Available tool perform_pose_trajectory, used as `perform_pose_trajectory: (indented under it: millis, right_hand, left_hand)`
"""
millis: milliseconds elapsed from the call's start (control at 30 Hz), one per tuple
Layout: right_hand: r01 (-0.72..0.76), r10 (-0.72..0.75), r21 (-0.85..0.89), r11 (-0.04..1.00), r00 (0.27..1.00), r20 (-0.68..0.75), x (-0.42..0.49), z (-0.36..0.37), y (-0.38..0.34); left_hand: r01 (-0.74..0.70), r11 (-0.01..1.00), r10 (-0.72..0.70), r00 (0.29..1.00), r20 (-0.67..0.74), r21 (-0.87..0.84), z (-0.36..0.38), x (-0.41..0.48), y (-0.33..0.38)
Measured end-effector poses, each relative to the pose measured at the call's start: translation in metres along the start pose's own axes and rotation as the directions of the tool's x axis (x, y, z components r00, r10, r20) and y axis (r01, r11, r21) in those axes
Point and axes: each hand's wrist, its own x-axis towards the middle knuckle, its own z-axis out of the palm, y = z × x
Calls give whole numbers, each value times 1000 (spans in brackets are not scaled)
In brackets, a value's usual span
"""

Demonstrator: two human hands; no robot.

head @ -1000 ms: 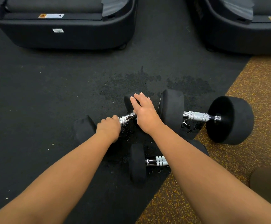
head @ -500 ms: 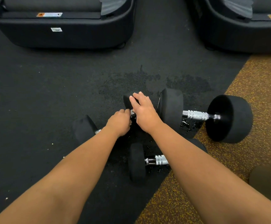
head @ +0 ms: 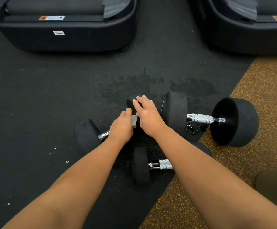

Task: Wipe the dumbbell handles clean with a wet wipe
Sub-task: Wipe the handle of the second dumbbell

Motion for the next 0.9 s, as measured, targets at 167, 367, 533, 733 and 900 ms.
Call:
perform_pose_trajectory:
  millis: [167,367,533,733,900]
  right_hand:
    - [-1,1,1,1000,1000,-10,1,4,0]
    - [-1,0,-8,1000,999,-35,2,6,1]
    - [4,-4,-4,1000,999,-34,2,3,2]
    - [18,-17,8,1000,998,-61,0,1,-1]
    - [21,-22,-32,999,999,-30,0,0,0]
  left_hand:
    - [-171,984,175,980,-93,57,10,-16,-8]
    - [-291,941,307,949,-74,172,21,-18,-10]
    - [-70,982,73,997,-12,176,-4,-10,-12]
    - [135,962,-141,990,12,236,-11,-11,-4]
    - [8,977,-13,1000,23,212,-9,-9,19]
